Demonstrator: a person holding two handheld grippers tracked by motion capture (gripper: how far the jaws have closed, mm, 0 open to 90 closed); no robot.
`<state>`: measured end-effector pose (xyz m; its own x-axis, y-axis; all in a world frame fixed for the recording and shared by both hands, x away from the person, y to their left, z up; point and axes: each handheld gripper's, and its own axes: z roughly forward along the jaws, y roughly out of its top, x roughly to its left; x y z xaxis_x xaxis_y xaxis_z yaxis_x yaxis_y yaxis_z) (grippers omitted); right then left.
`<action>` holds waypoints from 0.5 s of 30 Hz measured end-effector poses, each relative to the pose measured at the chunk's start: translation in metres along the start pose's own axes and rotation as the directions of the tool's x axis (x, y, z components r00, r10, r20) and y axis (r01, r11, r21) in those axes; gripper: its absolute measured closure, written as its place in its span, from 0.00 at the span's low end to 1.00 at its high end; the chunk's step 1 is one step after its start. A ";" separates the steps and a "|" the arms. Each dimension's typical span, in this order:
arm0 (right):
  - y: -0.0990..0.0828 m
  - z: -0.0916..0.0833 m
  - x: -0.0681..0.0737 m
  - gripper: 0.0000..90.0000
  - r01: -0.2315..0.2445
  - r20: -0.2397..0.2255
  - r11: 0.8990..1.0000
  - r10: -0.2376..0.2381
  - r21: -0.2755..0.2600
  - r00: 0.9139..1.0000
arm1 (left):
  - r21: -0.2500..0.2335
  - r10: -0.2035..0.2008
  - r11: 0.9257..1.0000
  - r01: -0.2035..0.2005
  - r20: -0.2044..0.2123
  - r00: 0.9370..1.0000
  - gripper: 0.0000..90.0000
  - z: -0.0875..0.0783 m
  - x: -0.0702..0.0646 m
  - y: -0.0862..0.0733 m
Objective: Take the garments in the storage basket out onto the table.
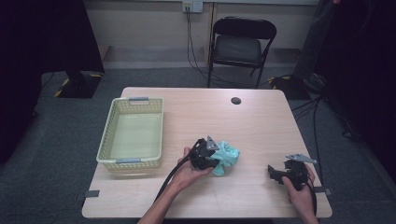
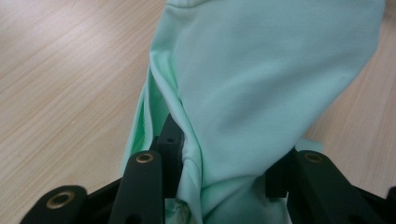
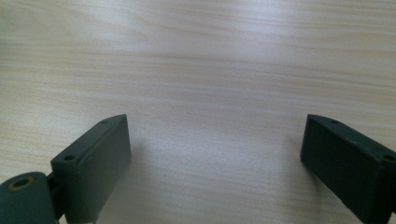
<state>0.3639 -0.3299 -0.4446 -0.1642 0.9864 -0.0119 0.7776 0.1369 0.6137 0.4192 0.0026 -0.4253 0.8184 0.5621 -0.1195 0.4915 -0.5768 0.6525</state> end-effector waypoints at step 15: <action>0.000 0.000 0.000 0.08 0.000 0.000 1.000 0.000 0.000 1.000 | 0.009 0.008 1.000 -0.008 -0.014 1.000 0.66 0.015 -0.005 -0.006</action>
<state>0.3639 -0.3299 -0.4446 -0.1641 0.9864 -0.0115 0.7777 0.1365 0.6136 0.4162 -0.0056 -0.4398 0.8180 0.5658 -0.1033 0.4875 -0.5868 0.6465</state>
